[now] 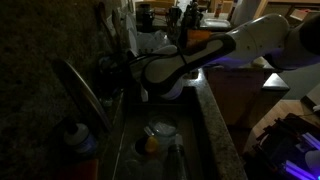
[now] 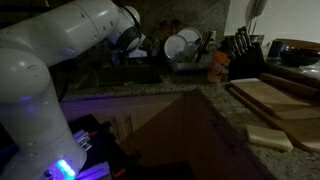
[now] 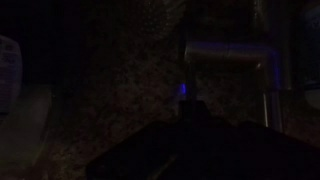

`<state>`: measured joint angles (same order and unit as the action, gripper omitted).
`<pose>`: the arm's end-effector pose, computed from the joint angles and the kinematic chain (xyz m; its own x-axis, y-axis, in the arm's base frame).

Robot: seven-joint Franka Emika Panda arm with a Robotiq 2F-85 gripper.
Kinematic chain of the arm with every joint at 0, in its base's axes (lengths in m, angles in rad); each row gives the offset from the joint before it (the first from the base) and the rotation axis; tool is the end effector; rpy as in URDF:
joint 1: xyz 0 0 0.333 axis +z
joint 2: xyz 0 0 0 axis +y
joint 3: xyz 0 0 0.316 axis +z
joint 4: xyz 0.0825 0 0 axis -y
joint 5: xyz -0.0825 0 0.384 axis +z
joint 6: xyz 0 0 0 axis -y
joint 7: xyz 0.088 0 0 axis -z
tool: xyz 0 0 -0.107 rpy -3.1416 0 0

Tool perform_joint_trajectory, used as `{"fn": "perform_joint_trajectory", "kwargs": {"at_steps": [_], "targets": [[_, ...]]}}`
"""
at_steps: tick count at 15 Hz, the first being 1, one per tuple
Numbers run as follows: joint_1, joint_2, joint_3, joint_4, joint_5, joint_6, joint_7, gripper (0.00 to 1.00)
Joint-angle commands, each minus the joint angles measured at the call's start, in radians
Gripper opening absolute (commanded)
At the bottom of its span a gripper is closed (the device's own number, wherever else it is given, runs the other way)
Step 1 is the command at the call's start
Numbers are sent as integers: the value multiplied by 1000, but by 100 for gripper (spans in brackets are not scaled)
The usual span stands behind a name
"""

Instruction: Turn the handle of the tap

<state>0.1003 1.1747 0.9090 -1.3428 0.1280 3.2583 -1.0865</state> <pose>0.6365 0.4598 0.2671 0.1730 0.3788 0.9092 0.8696 -0.4922 0.0396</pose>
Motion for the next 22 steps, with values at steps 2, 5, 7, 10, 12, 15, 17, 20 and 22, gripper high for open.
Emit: {"fn": "perform_joint_trajectory", "kwargs": {"at_steps": [2, 5, 7, 10, 12, 15, 17, 20, 22], "targets": [[-51, -136, -119, -122, -18, -2, -23, 2], [-92, -209, -141, -217, -19, 0, -25, 2], [-112, -237, -150, -263, -29, 4, -34, 2], [-116, -256, -174, -292, -67, -14, -54, 2], [-115, -262, -189, -300, -99, -17, -71, 2], [-114, -272, -206, -305, -148, -18, -104, 2], [-117, -294, -237, -299, -177, -3, -131, 2], [-110, -342, -330, -275, -203, 70, -139, 2], [-36, -361, -449, -262, -164, 192, -106, 36]]}}
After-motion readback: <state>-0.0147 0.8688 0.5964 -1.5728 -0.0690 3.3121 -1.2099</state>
